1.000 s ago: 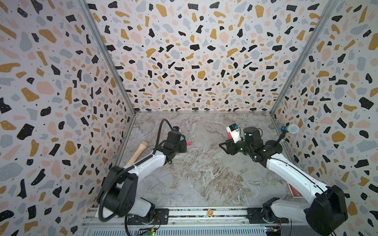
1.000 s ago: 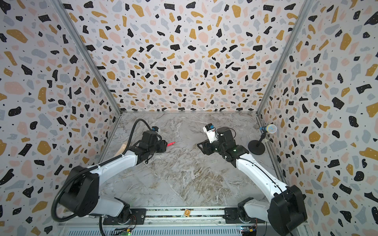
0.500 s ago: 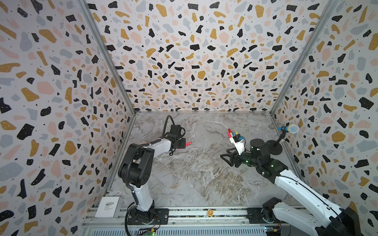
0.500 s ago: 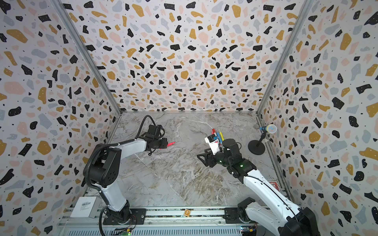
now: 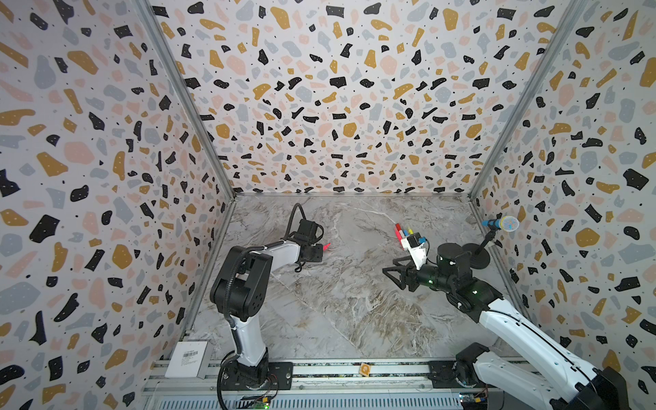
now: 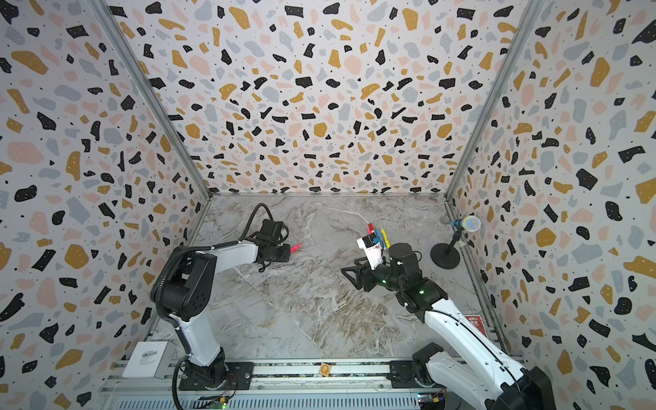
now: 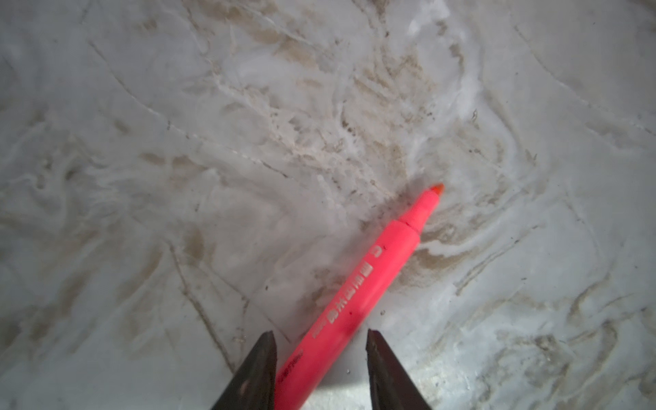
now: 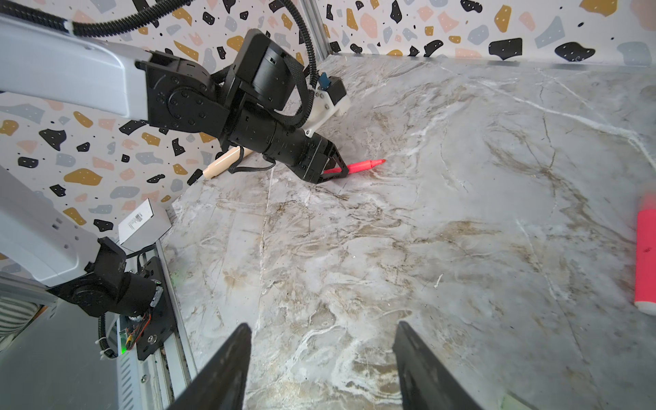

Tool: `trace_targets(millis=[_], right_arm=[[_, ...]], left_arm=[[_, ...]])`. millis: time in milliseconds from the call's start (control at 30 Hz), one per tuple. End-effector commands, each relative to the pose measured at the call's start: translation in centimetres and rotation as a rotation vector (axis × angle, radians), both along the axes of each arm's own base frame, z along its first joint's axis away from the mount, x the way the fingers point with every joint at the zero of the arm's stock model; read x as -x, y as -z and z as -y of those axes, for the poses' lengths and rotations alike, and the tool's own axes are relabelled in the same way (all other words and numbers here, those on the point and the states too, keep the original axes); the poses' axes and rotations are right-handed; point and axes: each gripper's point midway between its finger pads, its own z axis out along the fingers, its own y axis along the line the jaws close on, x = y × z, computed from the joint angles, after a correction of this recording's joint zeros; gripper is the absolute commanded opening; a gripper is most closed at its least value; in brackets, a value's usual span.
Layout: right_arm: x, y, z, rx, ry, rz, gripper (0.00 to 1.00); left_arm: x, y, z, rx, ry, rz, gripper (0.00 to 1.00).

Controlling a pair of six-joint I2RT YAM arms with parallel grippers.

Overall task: Insert pens into pen caps
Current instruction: Pick up a pen from the center of the table, then pass a pen.

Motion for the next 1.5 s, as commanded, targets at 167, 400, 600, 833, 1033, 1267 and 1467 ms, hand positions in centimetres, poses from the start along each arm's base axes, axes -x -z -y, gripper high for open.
trace_targets(millis=[167,400,600,833,1033,1267,1467], right_arm=[[0.0,-1.2,-0.1,-0.039,0.007,0.021,0.64],[-0.1,-1.1,0.0,-0.041,0.021,0.018,0.64],[-0.5,-0.2,0.1,-0.028,0.044,-0.008,0.64],[0.2,0.4,-0.8,-0.103,-0.008,-0.053,0.71],[0.7,1.3,-1.8,-0.193,-0.066,-0.115,0.74],[1.4,0.4,-3.7,-0.273,-0.175,-0.14,0.74],[1.2,-0.7,-5.1,-0.295,-0.219,-0.139,0.7]], left_arm=[[2.8,2.1,1.4,-0.111,0.085,-0.063,0.3],[3.1,2.9,1.4,-0.139,0.094,-0.075,0.04],[2.9,0.7,2.6,-0.06,0.115,-0.01,0.0],[6.3,-8.5,8.2,0.306,0.263,0.29,0.0],[12.0,-13.6,11.4,0.491,0.372,0.431,0.0],[17.8,-15.4,13.8,0.597,0.441,0.468,0.0],[20.0,-16.7,14.9,0.682,0.468,0.475,0.01]])
